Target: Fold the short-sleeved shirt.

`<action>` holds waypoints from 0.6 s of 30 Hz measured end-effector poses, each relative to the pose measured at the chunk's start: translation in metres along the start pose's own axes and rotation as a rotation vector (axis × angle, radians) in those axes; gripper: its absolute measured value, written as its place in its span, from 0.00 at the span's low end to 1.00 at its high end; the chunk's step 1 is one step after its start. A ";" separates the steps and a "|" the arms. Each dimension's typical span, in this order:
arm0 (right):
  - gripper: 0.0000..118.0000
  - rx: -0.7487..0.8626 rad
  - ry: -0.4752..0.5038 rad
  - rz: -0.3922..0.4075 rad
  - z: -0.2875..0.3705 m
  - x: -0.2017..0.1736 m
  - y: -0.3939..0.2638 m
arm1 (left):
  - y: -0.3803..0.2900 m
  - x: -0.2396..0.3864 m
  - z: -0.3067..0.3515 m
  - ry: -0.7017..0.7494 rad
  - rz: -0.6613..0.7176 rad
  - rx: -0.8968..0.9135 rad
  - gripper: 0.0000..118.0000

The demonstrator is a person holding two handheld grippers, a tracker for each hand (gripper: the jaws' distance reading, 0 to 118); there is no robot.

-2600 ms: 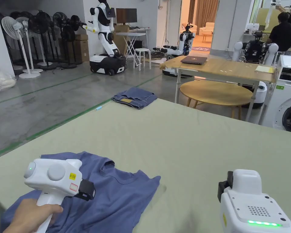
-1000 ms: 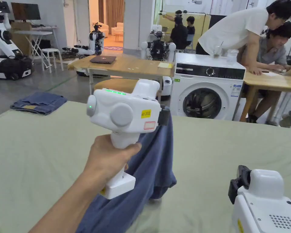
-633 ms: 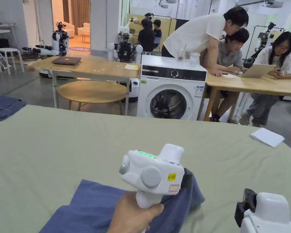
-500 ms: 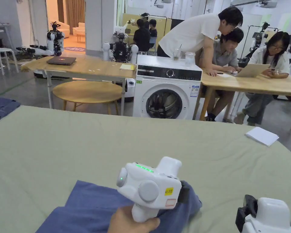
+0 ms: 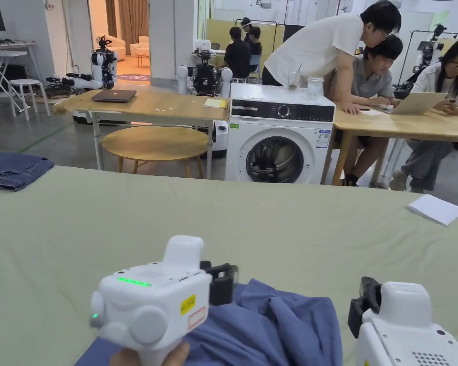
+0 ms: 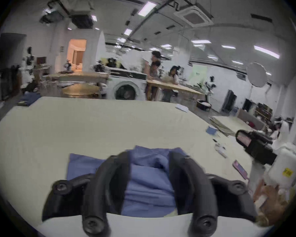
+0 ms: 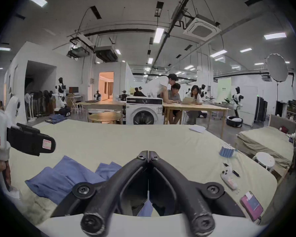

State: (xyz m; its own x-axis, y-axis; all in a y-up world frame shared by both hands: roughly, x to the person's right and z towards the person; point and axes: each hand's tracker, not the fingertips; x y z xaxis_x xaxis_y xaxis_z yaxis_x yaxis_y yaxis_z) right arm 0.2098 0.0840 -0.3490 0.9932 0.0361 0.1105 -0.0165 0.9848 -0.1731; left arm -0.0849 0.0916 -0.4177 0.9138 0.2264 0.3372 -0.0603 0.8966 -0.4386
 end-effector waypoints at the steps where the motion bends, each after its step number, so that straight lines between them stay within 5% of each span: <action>1: 0.00 0.008 0.008 0.003 -0.001 -0.006 0.000 | -0.005 -0.007 0.007 0.039 -0.003 0.009 0.14; 2: 0.00 0.008 0.015 0.005 -0.003 -0.011 0.000 | -0.011 -0.014 0.013 0.076 -0.011 0.018 0.02; 4: 0.00 0.012 0.045 0.001 -0.006 -0.019 0.000 | -0.018 -0.027 0.024 0.135 -0.021 0.024 0.00; 11: 0.00 -0.012 0.090 0.001 -0.029 -0.040 -0.001 | -0.015 -0.089 0.020 0.214 0.039 -0.062 0.00; 18: 0.00 -0.050 0.101 0.002 -0.049 -0.040 -0.005 | 0.005 -0.157 -0.053 0.232 0.112 -0.277 0.00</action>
State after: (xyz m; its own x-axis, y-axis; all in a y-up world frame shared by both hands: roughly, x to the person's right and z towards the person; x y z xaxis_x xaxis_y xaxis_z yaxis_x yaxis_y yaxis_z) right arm 0.1756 0.0695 -0.4004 0.9998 0.0185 0.0118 -0.0154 0.9750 -0.2218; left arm -0.2069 0.0402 -0.5171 0.9763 0.1964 0.0908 -0.0828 0.7270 -0.6816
